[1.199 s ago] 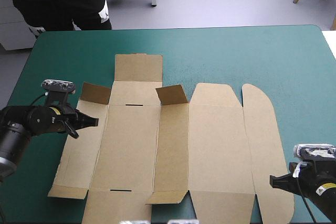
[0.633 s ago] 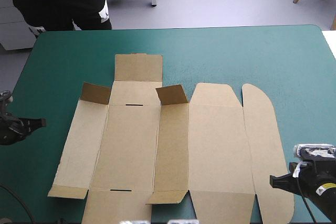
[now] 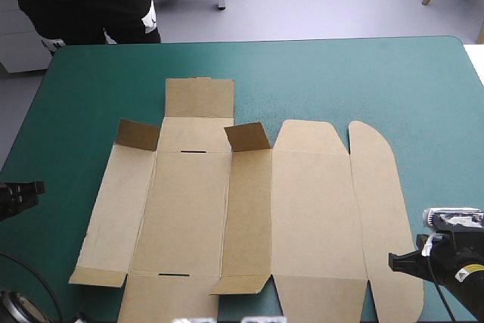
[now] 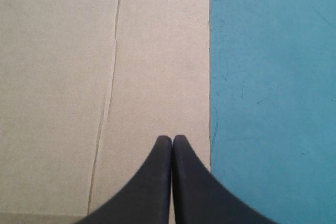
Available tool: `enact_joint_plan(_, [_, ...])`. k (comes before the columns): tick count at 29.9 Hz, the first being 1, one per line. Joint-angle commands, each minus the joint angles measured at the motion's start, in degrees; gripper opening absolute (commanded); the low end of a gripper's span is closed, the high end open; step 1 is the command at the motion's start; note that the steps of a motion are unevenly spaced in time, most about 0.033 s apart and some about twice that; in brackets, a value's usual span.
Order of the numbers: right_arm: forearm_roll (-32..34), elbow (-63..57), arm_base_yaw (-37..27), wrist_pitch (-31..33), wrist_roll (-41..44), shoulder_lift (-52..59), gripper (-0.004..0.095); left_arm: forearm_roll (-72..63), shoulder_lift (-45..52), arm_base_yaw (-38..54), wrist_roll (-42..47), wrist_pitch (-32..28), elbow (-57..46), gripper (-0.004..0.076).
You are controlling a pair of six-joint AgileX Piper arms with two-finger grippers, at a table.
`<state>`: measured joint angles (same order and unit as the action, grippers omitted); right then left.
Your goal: Fold the box
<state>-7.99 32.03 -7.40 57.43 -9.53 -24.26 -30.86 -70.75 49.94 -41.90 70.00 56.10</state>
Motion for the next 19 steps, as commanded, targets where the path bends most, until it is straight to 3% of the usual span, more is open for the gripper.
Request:
enact_joint_plan(1, [-0.5, 1.3, -0.2, -3.1, -0.5, -0.4, -0.0019, -2.7, 1.0, 0.1, -0.5, 1.6, 1.7, -0.0004])
enact_joint_plan(4, [-0.5, 1.3, -0.2, -3.1, -0.5, -0.4, -0.0019, -2.2, 1.0, 0.1, -0.6, 1.1, 1.7, 0.0083])
enact_joint_plan(9, [-0.5, 1.3, -0.2, -3.1, -0.5, -0.4, -0.0019, -2.3, 0.1, 0.1, -0.5, 1.0, 1.7, 0.0428])
enact_joint_plan(11, [-0.5, 1.3, -0.2, -3.1, -0.5, -0.4, -0.0019, -2.3, 0.1, 0.1, 1.7, 1.0, 1.6, 0.0521])
enact_joint_plan(13, [-0.5, 1.3, -0.2, -3.1, -0.5, -0.4, -0.0019, -2.2, 0.1, 0.1, 3.6, 1.0, 1.1, 0.0554])
enact_joint_plan(19, [-0.5, 1.3, -0.2, -3.1, -0.5, -0.4, -0.0019, -2.3, -0.2, 0.1, 1.7, -0.4, -5.4, 0.0543])
